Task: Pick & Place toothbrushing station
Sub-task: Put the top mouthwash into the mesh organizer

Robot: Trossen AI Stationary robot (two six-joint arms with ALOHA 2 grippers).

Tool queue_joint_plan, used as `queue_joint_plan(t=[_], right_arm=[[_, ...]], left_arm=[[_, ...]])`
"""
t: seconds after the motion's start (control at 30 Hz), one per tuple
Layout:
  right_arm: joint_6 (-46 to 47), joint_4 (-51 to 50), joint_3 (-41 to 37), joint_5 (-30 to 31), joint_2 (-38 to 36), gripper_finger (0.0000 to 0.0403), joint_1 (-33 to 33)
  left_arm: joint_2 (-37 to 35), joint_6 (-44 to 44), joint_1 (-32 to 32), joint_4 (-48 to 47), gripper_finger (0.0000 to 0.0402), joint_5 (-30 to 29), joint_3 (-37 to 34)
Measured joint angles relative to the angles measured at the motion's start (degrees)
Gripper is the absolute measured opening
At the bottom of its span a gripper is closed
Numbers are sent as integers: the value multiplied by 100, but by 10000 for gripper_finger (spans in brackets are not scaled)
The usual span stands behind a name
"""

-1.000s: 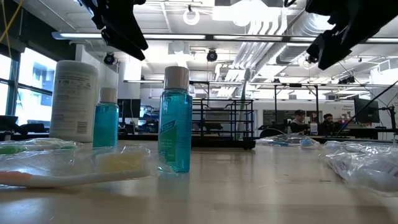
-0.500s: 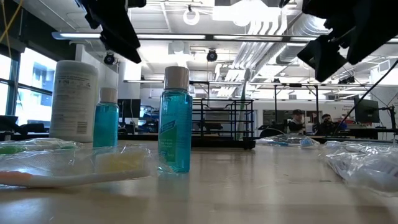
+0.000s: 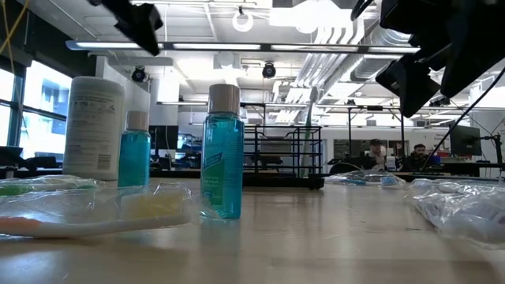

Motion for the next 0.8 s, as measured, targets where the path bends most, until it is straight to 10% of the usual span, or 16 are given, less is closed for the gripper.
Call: queue_joint_plan(t=[0.4,0.8], right_arm=[[87,-2,0,21,0,229,0],[82,-2,0,138,0,229,0]], left_arm=[[1128,-319,-555,-97,278,-618,0],[1265,-3260,-268,-77,278,-550,0]])
